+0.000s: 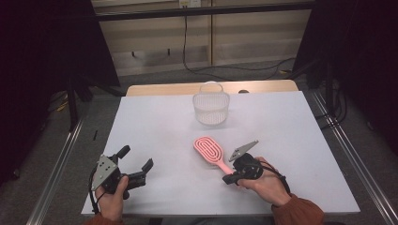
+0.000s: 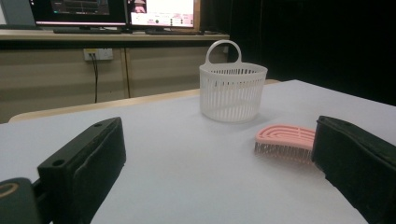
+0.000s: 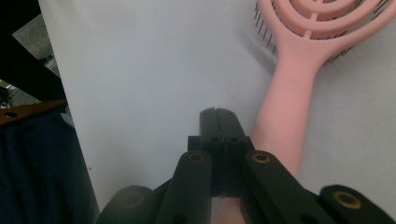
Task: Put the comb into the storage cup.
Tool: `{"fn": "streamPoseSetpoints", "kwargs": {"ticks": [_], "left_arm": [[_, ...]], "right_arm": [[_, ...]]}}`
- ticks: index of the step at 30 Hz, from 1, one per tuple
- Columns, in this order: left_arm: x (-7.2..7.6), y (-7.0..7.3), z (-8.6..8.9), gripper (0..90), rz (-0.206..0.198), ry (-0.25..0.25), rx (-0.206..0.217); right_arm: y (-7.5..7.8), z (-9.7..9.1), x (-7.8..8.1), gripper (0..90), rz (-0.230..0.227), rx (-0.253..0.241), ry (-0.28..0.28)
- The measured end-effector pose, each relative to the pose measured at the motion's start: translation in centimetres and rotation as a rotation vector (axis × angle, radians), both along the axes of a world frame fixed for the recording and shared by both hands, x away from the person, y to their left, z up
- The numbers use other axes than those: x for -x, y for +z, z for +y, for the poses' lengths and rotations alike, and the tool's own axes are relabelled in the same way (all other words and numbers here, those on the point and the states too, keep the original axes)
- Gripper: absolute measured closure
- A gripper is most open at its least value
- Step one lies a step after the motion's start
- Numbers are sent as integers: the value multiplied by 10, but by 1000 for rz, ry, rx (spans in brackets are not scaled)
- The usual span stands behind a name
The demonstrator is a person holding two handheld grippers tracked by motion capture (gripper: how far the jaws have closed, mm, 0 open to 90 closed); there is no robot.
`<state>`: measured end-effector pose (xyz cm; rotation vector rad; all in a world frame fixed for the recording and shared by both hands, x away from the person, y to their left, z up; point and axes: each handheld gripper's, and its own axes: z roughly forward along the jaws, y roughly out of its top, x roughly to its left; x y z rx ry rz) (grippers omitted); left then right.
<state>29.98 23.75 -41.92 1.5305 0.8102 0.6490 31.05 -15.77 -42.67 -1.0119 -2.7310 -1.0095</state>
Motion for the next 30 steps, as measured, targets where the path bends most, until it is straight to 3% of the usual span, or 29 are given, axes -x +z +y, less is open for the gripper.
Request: {"fn": "streamPoseSetpoints", "kwargs": {"ticks": [4,11,15,18,19,20,21,23,26,30], "left_arm": [[0,0,0,31,0,2,3],[0,1,1,31,-2,1,5],[1,2,2,32,-2,7,16],[2,2,3,31,-3,13,20],[3,2,3,31,-1,14,21],[3,2,3,31,-1,14,21],[3,2,3,31,-5,13,22],[4,3,3,31,-7,14,24],[5,3,3,31,-8,10,28],[4,3,4,31,-11,8,21]], "right_arm": [[3,0,0,900,-23,-42,8],[9,-8,-2,900,-79,-116,-25],[13,-15,-2,852,-135,-179,-44],[17,-19,-2,758,-192,-209,-70],[18,-20,-2,700,-204,-214,-77],[18,-20,-2,700,-204,-214,-77],[20,-21,-2,520,-220,-222,-119],[21,-23,-2,455,-239,-216,-120],[22,-25,-3,199,-281,-203,-170],[23,-30,-6,65,-330,-186,-215]]}}
